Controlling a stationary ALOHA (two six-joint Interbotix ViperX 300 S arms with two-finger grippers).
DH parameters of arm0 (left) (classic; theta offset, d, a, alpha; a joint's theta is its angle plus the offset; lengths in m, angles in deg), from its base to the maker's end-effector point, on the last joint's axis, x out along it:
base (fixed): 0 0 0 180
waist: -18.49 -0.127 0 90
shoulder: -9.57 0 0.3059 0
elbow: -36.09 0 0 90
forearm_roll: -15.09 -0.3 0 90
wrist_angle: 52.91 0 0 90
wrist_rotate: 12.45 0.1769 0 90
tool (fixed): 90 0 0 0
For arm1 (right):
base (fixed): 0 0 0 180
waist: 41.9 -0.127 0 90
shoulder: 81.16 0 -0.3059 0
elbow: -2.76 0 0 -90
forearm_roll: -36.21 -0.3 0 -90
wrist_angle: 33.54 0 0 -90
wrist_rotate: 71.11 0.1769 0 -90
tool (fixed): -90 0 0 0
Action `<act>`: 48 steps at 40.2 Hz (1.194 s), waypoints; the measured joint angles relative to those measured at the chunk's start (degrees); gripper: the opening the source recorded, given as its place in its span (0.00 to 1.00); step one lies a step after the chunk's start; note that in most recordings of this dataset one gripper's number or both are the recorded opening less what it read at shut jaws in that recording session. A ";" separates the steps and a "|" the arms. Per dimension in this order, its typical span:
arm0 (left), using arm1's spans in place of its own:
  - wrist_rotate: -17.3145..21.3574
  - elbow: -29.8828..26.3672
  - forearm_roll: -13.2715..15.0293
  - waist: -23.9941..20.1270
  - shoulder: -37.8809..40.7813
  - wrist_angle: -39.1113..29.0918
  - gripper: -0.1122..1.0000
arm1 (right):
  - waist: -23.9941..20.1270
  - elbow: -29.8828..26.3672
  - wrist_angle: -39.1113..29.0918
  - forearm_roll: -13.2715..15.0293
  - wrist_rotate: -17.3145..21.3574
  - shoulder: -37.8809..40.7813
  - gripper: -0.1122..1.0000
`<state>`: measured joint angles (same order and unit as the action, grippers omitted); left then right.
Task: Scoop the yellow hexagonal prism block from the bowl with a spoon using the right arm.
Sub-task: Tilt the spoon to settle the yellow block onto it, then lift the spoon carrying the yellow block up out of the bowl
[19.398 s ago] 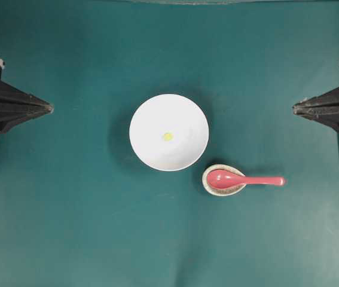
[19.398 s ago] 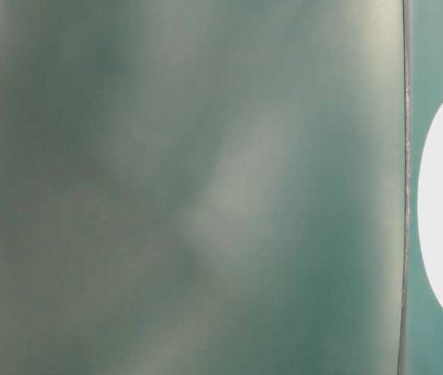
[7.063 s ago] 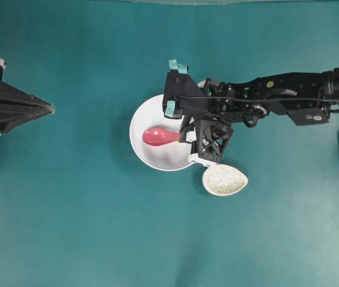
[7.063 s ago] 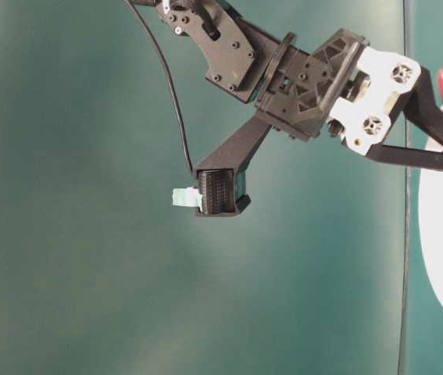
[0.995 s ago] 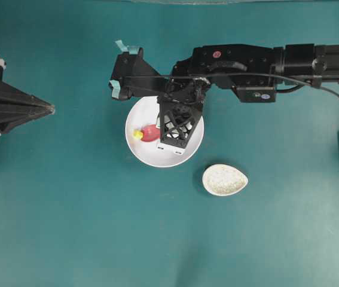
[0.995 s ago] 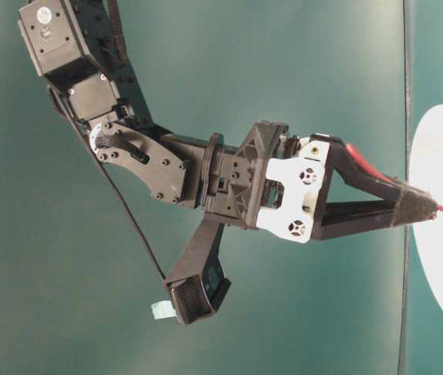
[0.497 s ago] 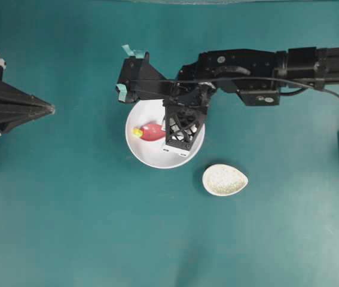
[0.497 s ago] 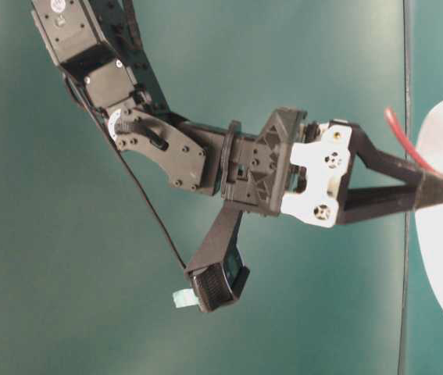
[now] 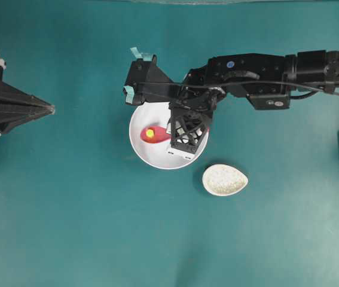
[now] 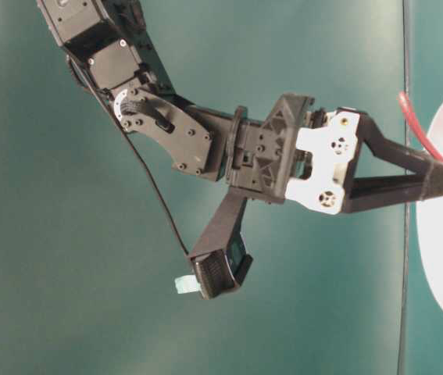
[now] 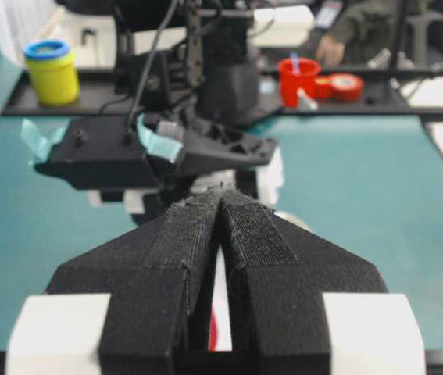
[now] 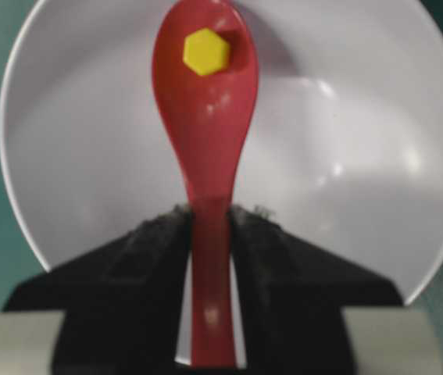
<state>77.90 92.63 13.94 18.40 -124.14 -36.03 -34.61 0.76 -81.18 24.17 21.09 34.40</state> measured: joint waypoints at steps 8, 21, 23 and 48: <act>0.00 0.00 0.00 0.00 0.00 0.00 0.10 | -0.09 0.70 0.97 -0.09 0.00 -0.35 0.32; 0.00 0.00 0.00 0.00 0.09 0.00 0.10 | -0.18 1.93 2.20 -0.09 0.44 -1.49 0.32; 0.00 0.00 0.09 0.00 0.09 0.09 0.10 | -0.18 2.11 2.29 -0.09 0.44 -1.76 0.32; -0.44 0.00 0.00 0.00 0.00 0.00 0.10 | -0.18 8.79 6.77 -0.09 0.53 -9.32 0.32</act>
<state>77.46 92.63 13.94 18.40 -124.14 -36.03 -34.78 9.55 -74.41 24.09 21.61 25.08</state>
